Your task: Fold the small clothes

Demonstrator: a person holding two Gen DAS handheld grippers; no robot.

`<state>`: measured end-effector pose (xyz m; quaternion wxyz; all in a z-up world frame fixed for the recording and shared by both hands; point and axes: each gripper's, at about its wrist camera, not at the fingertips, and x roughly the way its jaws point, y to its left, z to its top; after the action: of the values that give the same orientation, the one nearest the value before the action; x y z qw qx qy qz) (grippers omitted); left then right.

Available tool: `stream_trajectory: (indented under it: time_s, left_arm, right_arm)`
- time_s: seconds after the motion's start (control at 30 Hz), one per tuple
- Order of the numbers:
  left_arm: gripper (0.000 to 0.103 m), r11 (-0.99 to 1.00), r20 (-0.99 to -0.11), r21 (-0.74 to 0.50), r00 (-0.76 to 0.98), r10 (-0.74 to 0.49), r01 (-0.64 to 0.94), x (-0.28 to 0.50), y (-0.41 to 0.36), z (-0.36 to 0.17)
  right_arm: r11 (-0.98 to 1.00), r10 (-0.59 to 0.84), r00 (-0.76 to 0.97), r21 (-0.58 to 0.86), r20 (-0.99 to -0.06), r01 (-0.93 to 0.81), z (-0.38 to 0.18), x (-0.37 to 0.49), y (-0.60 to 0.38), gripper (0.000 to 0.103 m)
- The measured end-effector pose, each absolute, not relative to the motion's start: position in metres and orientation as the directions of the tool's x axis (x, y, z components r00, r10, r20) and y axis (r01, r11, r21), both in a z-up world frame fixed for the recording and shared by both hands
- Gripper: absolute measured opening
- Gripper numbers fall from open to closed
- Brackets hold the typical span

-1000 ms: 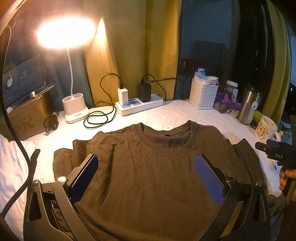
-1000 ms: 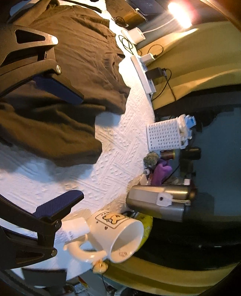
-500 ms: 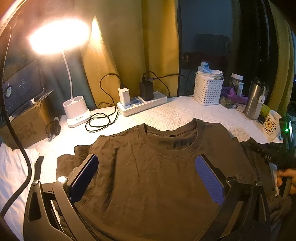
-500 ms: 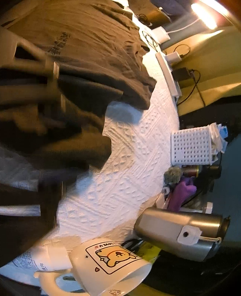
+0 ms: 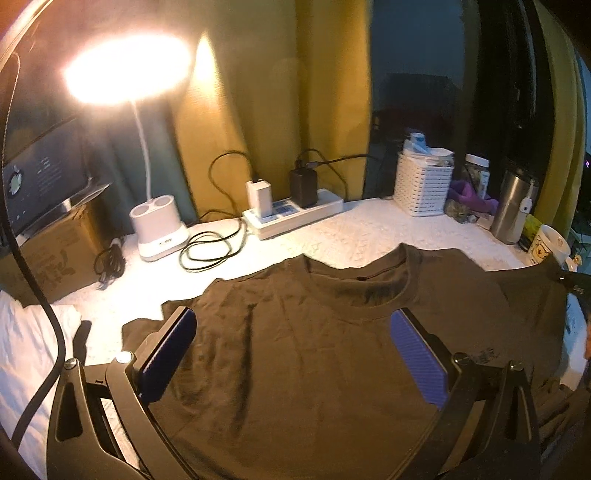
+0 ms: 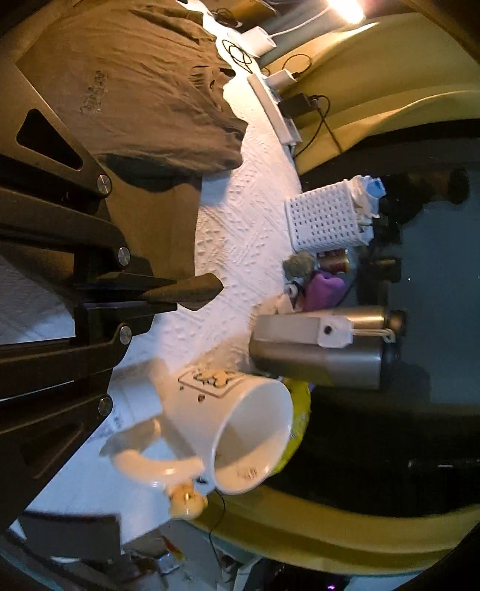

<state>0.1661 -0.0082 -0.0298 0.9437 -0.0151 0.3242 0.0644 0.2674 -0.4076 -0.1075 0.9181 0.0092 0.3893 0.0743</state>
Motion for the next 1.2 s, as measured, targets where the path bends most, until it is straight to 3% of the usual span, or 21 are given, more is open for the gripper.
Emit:
stream_trajectory:
  time_s: [0.5, 0.77, 1.0, 1.07, 1.2]
  left_arm:
    - [0.103, 0.96, -0.62, -0.077, 0.767, 0.164, -0.267, 0.127, 0.112, -0.058]
    - [0.103, 0.951, -0.657, -0.129, 0.743, 0.13, -0.28, 0.134, 0.164, -0.086]
    - [0.102, 0.953, -0.718, -0.209, 0.696, 0.003, -0.22, 0.161, 0.186, -0.114]
    - [0.086, 0.955, -0.749, -0.209, 0.663, -0.017, -0.211, 0.171, 0.186, -0.125]
    - [0.068, 0.967, -0.76, -0.152, 0.65, 0.017, -0.203, 0.174, 0.178, -0.131]
  right_arm:
    - [0.984, 0.135, 0.742, 0.001, -0.657, -0.178, -0.038, 0.225, -0.317, 0.003]
    - [0.974, 0.167, 0.7, 0.004, -0.694, -0.228, -0.051, 0.224, -0.253, 0.003]
    - [0.955, 0.237, 0.595, 0.072, -0.768, -0.287, -0.094, 0.231, -0.204, 0.003]
    - [0.951, 0.255, 0.557, 0.102, -0.79, -0.291, -0.109, 0.233, -0.195, 0.003]
    - [0.944, 0.286, 0.508, 0.149, -0.813, -0.293, -0.128, 0.234, -0.185, 0.003]
